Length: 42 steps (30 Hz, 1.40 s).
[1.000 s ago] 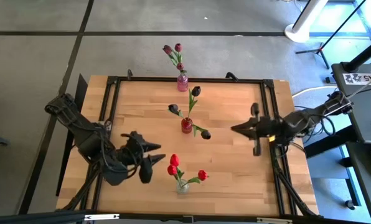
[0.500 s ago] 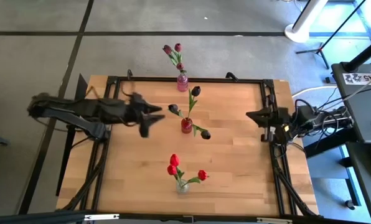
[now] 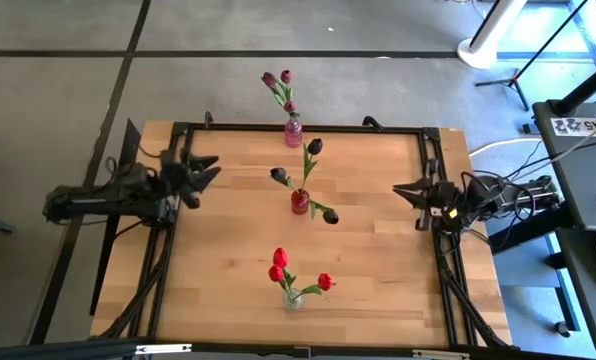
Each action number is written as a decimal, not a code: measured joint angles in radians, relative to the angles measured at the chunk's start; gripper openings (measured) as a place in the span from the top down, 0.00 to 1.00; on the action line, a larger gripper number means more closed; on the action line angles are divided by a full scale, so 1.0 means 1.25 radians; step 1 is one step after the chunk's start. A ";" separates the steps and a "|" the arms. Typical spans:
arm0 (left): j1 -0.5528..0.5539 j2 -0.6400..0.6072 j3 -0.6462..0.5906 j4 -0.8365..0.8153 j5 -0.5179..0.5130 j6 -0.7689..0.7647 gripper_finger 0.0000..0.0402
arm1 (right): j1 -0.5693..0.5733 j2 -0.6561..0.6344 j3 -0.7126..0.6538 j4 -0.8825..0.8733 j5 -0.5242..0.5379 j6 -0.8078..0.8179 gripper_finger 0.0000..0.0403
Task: Sort flowers into vase by color
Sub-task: Return to Home Position
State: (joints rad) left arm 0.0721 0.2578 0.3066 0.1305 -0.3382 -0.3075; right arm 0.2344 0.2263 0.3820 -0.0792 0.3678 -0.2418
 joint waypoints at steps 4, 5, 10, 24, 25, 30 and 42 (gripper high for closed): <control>0.000 -0.161 -0.085 -0.004 0.013 0.037 0.51 | 0.000 -0.094 -0.073 0.020 0.004 0.050 0.92; 0.000 -0.197 -0.100 0.000 0.021 0.039 0.51 | 0.000 -0.121 -0.093 0.030 0.004 0.072 0.92; -0.002 -0.186 -0.161 0.136 0.041 0.081 0.51 | -0.001 -0.179 -0.213 0.126 0.011 0.112 0.92; -0.004 -0.195 -0.239 0.117 0.029 0.040 0.51 | -0.037 -0.174 -0.295 0.124 0.001 0.183 0.92; -0.004 -0.195 -0.239 0.073 0.007 0.025 0.51 | -0.037 -0.167 -0.295 0.124 0.003 0.169 0.92; -0.004 -0.176 -0.237 -0.057 0.014 -0.020 0.51 | -0.037 -0.155 -0.296 0.122 0.003 0.143 0.92; -0.004 -0.172 -0.237 -0.057 0.008 -0.019 0.51 | -0.036 -0.154 -0.295 0.094 -0.364 0.148 0.92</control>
State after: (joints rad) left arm 0.0666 0.0425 0.0101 0.0589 -0.3279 -0.3313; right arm 0.1894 0.0338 0.0135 0.0383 -0.0873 -0.0566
